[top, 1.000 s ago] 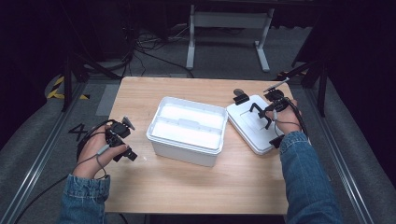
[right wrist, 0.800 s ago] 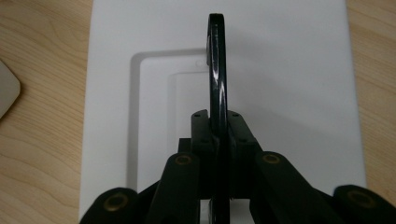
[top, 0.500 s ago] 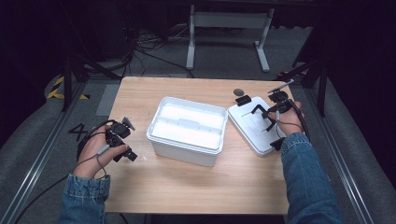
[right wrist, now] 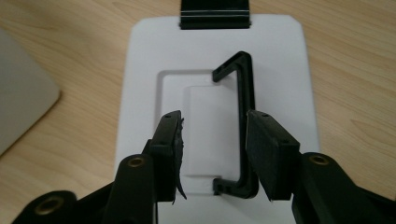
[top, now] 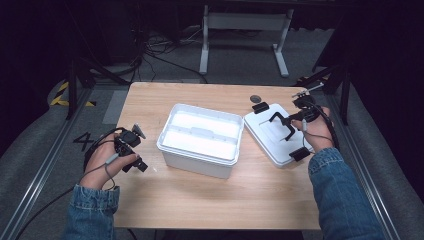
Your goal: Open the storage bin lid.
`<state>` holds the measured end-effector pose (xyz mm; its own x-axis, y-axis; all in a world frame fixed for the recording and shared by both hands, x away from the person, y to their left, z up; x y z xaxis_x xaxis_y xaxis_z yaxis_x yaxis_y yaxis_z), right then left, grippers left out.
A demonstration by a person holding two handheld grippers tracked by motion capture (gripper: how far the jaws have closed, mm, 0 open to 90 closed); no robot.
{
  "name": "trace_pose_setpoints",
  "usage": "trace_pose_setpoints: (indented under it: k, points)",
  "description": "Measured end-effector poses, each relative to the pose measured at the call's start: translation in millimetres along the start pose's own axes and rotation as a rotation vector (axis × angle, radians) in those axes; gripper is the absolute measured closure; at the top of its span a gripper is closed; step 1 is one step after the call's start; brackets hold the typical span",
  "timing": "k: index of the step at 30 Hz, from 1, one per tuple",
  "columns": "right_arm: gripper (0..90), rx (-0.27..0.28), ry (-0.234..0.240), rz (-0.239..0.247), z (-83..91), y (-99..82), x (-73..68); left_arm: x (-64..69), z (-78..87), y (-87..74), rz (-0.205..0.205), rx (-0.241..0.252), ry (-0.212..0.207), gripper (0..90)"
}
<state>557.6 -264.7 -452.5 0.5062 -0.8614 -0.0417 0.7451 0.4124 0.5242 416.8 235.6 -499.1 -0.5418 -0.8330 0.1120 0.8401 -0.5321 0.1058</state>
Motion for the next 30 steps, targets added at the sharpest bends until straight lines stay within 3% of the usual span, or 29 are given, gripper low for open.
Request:
trace_pose_setpoints:
  k: [7,8,12,16,30]
  points:
    - [56.4,0.047,0.04,0.099,32.8,-5.3,-33.7,-2.0,0.9,1.0,0.007,0.006,-0.001,21.6]
    - [56.0,0.052,0.061,0.13,41.1,-10.5,-46.2,-2.8,0.3,0.7,0.004,0.005,0.003,21.6]
    - [55.3,0.051,0.084,0.163,50.1,-20.2,-61.5,-1.5,-0.7,-5.6,0.007,0.001,-0.01,21.6]
    - [55.2,0.055,0.137,0.229,60.9,-37.4,-89.8,-5.0,4.0,-10.1,0.018,0.021,-0.007,21.6]
    - [54.9,0.061,0.23,0.272,51.9,-73.6,-132.2,-3.6,5.1,-10.7,0.019,0.029,-0.013,21.7]
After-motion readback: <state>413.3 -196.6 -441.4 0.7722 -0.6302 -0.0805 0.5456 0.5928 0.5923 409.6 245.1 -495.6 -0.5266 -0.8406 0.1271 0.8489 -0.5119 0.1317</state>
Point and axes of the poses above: each handheld gripper's, and its own axes: z roughly backward along the jaws, y roughly out of its top, x roughly to its right, the point moved 10 cm from there along -z, roughly forward along the jaws, and after that the axes turned 2 degrees about z, right-handed, at the moved point
